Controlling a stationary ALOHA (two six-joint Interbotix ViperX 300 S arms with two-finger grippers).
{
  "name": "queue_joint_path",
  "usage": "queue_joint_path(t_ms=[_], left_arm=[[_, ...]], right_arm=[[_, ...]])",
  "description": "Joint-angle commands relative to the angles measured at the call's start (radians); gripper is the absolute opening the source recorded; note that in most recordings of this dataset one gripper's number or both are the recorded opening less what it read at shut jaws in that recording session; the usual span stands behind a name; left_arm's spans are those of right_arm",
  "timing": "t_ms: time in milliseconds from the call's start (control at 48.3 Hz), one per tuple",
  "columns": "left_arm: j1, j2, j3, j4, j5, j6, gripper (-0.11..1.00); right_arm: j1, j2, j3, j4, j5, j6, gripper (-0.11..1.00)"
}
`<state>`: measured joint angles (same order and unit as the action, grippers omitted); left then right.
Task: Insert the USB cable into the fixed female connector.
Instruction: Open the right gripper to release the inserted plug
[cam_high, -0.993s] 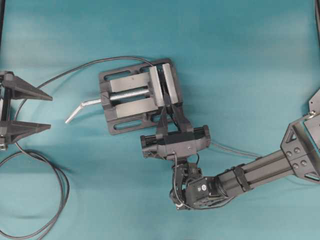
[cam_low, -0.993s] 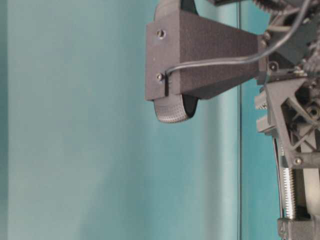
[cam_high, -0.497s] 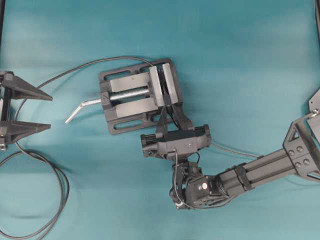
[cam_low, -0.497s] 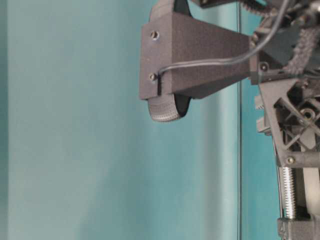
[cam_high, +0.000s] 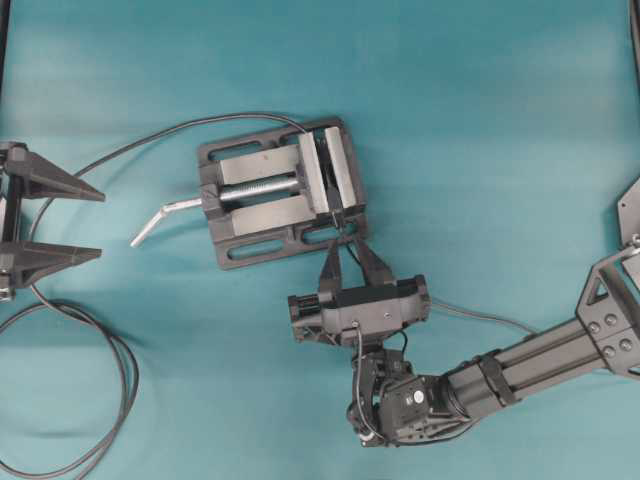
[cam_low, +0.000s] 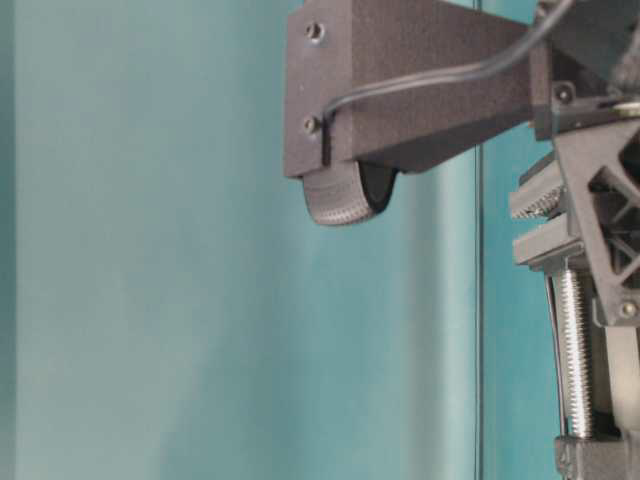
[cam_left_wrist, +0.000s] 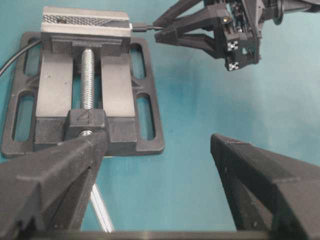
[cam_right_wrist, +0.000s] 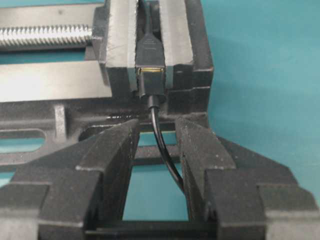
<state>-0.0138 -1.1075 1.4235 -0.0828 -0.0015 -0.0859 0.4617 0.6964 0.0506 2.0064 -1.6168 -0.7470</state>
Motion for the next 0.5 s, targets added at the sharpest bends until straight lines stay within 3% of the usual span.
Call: queue_joint_path(t_ms=[0, 290, 476], left_arm=[[-0.002, 0.005, -0.009, 0.005, -0.008, 0.006, 1.00], [-0.002, 0.005, -0.011, 0.005, 0.014, 0.006, 1.00], [-0.003, 0.005, -0.011, 0.005, 0.031, 0.005, 1.00]], right_arm=[[0.002, -0.051, -0.020, 0.000, -0.002, -0.003, 0.37], [0.035, -0.067, -0.015, 0.000, 0.023, -0.075, 0.39], [0.048, -0.095, 0.015, 0.000, 0.043, -0.132, 0.48]])
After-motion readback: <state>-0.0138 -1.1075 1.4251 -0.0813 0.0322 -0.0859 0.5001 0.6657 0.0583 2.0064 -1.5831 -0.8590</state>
